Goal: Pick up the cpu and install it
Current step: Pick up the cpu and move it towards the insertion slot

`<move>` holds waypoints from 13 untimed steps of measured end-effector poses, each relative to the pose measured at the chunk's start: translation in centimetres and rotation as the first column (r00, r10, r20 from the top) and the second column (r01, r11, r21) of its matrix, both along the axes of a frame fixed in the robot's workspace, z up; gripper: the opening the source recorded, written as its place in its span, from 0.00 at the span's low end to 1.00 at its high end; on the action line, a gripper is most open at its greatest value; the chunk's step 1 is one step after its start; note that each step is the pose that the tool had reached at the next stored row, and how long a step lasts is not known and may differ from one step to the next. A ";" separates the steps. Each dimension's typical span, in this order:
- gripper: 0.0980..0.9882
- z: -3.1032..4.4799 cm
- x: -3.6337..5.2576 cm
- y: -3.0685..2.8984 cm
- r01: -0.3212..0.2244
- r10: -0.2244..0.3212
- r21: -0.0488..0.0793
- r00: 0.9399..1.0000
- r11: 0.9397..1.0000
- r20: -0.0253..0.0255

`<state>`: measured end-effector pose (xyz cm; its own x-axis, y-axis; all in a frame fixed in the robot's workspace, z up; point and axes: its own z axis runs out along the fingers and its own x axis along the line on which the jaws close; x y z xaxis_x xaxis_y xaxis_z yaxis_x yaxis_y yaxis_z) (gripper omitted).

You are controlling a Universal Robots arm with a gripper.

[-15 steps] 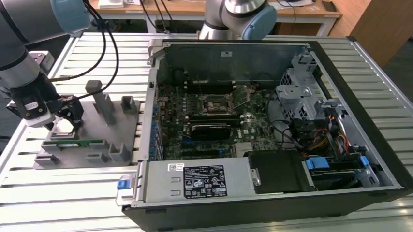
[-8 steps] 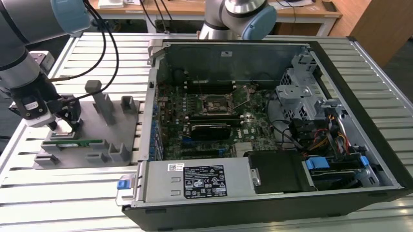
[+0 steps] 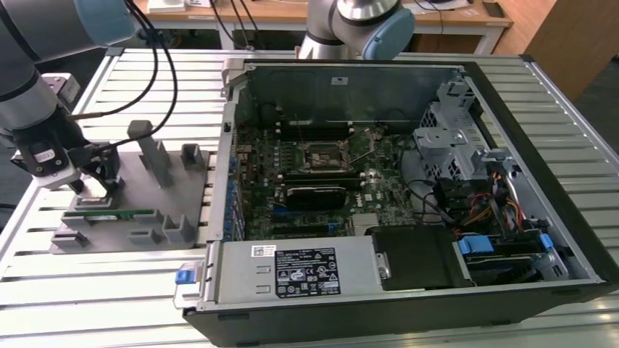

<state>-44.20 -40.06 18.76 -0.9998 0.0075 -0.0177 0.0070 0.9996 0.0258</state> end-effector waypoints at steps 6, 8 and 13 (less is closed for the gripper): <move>0.50 0.21 0.00 0.00 0.000 0.000 0.000 1.000 1.000 0.000; 0.50 0.22 0.00 0.00 0.000 0.000 0.001 1.000 1.000 0.000; 0.50 0.50 0.00 0.00 0.000 0.000 0.001 1.000 1.000 0.000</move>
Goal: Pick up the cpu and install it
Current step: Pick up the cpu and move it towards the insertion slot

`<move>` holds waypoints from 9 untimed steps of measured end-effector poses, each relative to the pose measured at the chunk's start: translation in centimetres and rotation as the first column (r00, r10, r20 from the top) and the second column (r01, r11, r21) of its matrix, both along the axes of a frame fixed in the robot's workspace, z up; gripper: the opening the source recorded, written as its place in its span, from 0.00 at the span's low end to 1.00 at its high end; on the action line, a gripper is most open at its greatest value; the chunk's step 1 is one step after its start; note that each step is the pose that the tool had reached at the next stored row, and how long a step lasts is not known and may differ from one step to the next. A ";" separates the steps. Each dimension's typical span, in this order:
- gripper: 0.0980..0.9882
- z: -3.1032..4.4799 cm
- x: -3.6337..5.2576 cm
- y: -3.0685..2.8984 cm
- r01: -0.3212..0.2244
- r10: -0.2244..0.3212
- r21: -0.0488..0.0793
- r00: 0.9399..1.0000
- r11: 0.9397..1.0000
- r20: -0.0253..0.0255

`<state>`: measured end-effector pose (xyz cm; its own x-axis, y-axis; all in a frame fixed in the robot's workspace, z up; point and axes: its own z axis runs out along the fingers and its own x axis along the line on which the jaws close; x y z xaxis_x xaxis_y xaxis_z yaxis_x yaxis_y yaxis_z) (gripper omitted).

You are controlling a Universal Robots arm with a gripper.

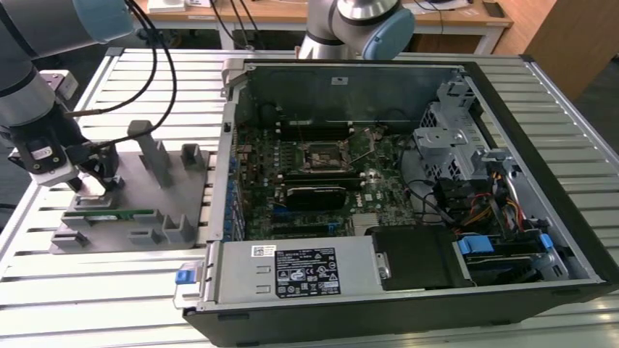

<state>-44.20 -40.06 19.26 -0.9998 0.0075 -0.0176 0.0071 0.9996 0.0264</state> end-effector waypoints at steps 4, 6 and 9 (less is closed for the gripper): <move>0.50 0.25 0.00 0.00 0.000 0.000 0.000 1.000 1.000 0.000; 0.50 0.33 0.00 0.00 0.000 0.000 0.000 1.000 1.000 0.000; 0.50 0.43 0.00 0.00 0.000 0.000 0.000 1.000 1.000 0.000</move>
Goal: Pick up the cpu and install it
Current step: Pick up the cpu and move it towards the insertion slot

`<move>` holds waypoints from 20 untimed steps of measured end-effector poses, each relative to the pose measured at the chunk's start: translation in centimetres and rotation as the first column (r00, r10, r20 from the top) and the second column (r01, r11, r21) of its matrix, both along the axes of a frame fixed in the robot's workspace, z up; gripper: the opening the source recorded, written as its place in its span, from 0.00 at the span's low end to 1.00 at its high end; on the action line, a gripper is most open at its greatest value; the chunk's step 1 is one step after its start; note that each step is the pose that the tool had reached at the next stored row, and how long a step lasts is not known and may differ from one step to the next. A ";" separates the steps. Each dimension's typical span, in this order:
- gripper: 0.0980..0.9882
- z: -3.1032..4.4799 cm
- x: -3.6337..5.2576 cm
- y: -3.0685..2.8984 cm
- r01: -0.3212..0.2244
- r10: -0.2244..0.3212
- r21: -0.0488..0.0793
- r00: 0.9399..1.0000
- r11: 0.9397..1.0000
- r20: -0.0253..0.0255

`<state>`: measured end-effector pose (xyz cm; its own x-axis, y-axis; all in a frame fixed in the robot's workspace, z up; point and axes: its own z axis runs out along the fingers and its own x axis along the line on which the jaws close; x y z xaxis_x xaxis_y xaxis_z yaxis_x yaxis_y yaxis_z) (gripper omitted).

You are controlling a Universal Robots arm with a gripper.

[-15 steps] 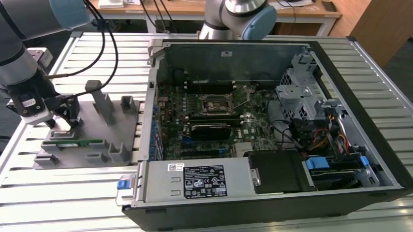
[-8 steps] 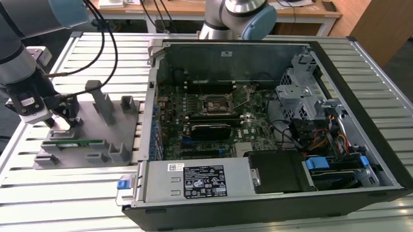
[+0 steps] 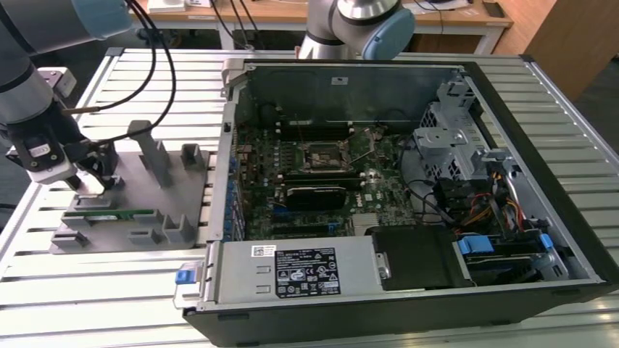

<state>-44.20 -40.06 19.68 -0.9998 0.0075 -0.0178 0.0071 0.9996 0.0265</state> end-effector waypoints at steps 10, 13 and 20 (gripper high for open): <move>0.50 0.43 -0.01 0.00 0.000 0.000 0.000 1.000 1.000 0.000; 0.50 0.65 0.00 0.00 0.000 0.000 0.000 1.000 1.000 0.000; 0.50 1.02 0.00 0.00 0.000 0.000 0.000 1.000 1.000 0.000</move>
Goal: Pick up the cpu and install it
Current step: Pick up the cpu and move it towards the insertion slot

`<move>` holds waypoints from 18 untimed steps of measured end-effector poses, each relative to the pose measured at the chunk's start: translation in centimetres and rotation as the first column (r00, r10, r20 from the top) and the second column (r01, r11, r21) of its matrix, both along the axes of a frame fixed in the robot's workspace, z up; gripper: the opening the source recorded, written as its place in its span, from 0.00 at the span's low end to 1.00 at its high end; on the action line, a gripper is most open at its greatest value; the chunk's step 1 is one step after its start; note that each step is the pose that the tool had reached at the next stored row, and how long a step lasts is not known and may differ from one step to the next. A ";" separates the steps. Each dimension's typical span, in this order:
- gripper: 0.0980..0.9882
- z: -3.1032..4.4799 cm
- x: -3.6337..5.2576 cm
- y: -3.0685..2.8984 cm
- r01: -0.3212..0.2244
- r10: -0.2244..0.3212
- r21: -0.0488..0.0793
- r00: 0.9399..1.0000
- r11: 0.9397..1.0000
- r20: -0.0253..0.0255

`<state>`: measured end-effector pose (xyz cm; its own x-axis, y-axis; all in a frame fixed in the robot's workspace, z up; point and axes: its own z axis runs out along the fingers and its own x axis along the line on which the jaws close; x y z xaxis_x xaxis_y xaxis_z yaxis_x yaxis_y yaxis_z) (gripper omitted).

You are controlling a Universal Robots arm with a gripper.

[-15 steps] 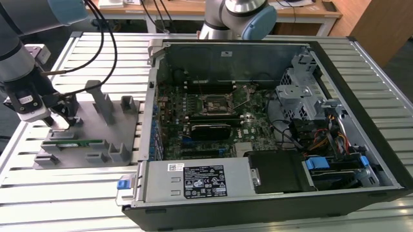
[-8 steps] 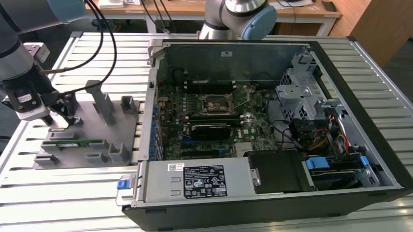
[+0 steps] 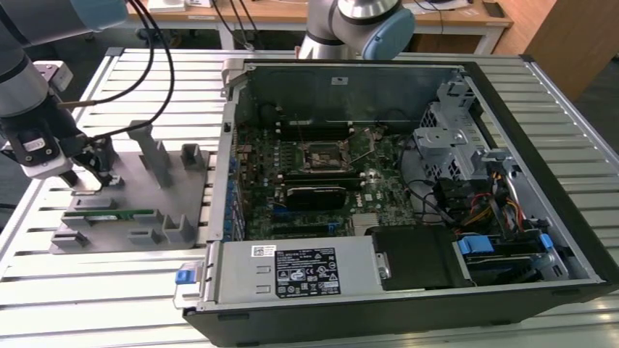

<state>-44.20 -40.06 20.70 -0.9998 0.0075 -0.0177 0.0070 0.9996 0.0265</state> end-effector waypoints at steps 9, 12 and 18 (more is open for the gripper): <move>0.50 0.39 0.00 0.00 0.000 0.000 0.000 1.000 1.000 0.000; 0.50 0.53 0.00 0.00 0.000 0.000 0.000 1.000 1.000 0.000; 0.50 0.73 0.00 0.00 0.000 0.000 0.000 1.000 1.000 0.000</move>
